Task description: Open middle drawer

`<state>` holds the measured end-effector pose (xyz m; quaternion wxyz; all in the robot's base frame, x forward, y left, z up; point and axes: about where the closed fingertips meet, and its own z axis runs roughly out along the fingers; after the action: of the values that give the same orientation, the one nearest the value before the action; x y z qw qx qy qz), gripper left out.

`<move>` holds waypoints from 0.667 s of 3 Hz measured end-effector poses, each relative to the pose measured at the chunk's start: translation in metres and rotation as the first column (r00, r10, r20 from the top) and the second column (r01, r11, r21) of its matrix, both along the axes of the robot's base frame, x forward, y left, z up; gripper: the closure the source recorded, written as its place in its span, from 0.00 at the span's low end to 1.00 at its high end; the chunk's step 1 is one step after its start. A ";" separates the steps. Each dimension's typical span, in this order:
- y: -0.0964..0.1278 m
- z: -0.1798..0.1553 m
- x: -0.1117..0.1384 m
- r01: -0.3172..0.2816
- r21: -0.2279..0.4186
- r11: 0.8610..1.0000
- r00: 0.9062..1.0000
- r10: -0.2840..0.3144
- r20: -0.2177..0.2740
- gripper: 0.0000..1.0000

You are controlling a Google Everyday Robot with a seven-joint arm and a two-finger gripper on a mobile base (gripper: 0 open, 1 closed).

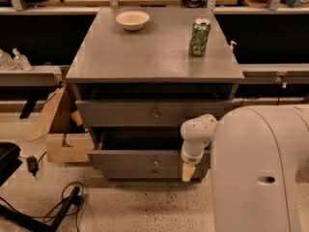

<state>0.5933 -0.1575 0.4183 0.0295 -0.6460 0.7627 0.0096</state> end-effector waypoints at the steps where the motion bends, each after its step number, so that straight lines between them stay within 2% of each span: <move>1: 0.000 0.000 0.000 0.000 0.000 1.000 1.000 0.000 0.000 0.00; 2: 0.006 -0.012 0.017 -0.057 0.028 0.998 0.996 0.059 -0.073 0.00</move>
Offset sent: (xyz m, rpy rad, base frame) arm 0.0190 0.0030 -0.0100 0.0603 0.0691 0.0620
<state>0.6107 -0.1511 0.4060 0.0096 -0.6666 0.7440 0.0439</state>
